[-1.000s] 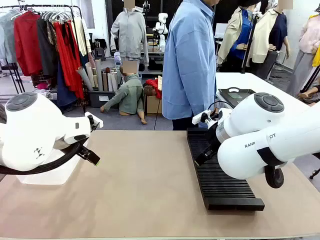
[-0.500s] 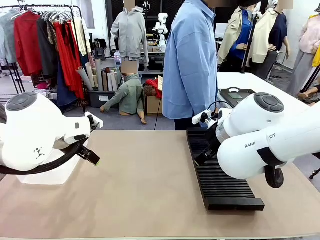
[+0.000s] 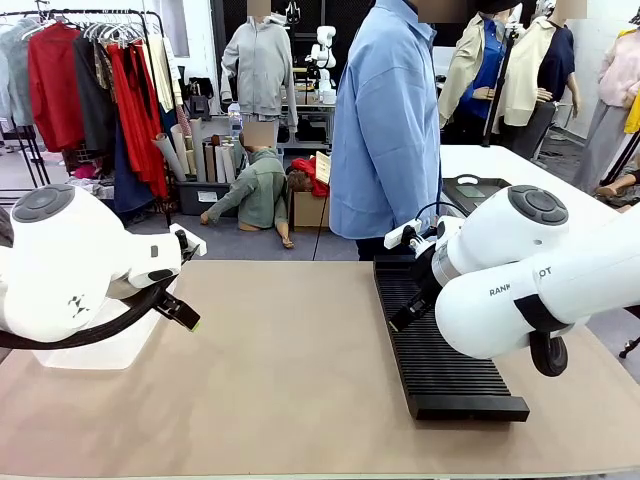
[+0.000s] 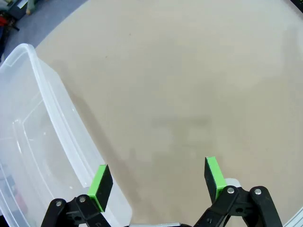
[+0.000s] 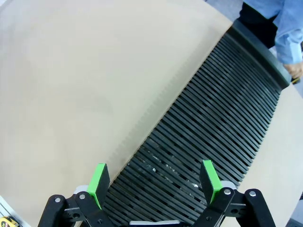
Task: Sort PCBs into racks and boxes based on the side picked up.
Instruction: Pick up the Blank PCB handed by the Human.
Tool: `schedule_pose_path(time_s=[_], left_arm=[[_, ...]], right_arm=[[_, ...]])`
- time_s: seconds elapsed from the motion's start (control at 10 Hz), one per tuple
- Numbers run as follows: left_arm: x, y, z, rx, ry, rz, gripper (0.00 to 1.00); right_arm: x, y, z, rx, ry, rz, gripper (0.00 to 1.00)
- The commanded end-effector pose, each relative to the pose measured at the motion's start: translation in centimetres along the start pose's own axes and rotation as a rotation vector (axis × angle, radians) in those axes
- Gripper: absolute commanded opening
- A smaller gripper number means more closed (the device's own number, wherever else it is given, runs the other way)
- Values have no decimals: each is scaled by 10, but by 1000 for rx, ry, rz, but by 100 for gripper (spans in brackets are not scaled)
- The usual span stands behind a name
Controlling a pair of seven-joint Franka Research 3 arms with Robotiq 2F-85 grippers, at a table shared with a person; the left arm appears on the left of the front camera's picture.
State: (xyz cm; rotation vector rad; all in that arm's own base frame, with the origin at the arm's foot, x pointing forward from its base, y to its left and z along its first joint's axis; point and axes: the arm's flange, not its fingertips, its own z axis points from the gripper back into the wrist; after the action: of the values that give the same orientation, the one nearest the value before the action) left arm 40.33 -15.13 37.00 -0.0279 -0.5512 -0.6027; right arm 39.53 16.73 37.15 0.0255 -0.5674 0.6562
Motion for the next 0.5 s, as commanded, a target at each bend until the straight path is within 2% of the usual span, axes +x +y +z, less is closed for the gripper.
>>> schedule_pose_path(time_s=[0.0,0.1,0.2,0.4], left_arm=[[0,0,0,0,0,0,100],[0,0,0,0,0,0,100],[3,2,4,-18,12,12,100],[15,9,18,-78,30,46,100]], right_arm=[[0,0,0,0,0,-1,100],[0,0,0,0,0,0,100],[5,-2,3,6,43,-29,100],[26,-5,19,11,40,-72,100]])
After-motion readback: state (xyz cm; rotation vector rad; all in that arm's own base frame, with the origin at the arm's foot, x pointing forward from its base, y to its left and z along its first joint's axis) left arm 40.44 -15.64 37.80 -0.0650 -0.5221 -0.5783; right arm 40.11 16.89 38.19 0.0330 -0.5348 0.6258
